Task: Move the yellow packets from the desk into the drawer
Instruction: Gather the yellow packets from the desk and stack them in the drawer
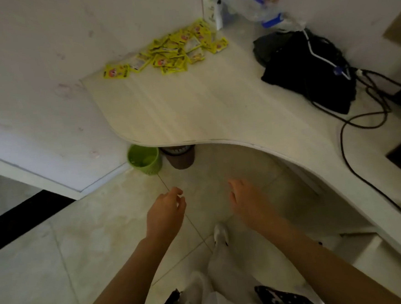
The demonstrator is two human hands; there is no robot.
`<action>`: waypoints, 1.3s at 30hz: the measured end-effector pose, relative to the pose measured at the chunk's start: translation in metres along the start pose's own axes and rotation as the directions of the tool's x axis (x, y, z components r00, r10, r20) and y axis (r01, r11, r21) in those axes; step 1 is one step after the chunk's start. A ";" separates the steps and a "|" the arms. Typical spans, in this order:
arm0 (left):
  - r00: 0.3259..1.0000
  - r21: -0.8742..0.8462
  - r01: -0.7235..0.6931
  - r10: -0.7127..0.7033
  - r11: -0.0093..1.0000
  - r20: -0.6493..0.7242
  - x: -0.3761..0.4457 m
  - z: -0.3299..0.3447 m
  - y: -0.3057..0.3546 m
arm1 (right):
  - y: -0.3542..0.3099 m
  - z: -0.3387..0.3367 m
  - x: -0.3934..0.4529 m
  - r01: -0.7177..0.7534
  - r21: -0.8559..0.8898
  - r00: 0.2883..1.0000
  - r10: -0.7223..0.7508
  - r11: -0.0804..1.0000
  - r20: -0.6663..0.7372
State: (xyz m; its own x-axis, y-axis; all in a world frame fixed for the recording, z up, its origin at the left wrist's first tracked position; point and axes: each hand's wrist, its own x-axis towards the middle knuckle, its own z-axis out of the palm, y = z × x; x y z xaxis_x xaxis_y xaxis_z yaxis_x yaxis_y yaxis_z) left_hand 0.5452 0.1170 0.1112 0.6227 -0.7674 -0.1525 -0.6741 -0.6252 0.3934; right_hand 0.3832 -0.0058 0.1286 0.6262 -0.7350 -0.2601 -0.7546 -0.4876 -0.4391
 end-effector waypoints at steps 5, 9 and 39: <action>0.995 -0.008 0.080 -0.080 0.997 -0.065 0.068 -0.018 0.007 | -0.007 -0.017 0.084 0.082 -0.021 0.997 -0.082 0.996 0.015; 0.989 -0.012 0.092 -0.093 0.996 -0.111 0.116 -0.030 0.011 | -0.017 -0.038 0.145 0.174 -0.075 0.984 -0.170 0.982 0.055; 0.995 0.187 -0.084 0.072 0.979 0.071 0.497 -0.144 -0.126 | -0.158 -0.086 0.495 0.144 -0.211 0.990 -0.141 0.967 0.030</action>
State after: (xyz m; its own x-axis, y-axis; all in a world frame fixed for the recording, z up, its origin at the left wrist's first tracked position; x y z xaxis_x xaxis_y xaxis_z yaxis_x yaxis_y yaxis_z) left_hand 0.9968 -0.1657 0.1163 0.5427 -0.8188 -0.1873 -0.7867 -0.5736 0.2282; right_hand 0.7954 -0.3336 0.1433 0.7318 -0.6444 -0.2217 -0.6808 -0.6768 -0.2801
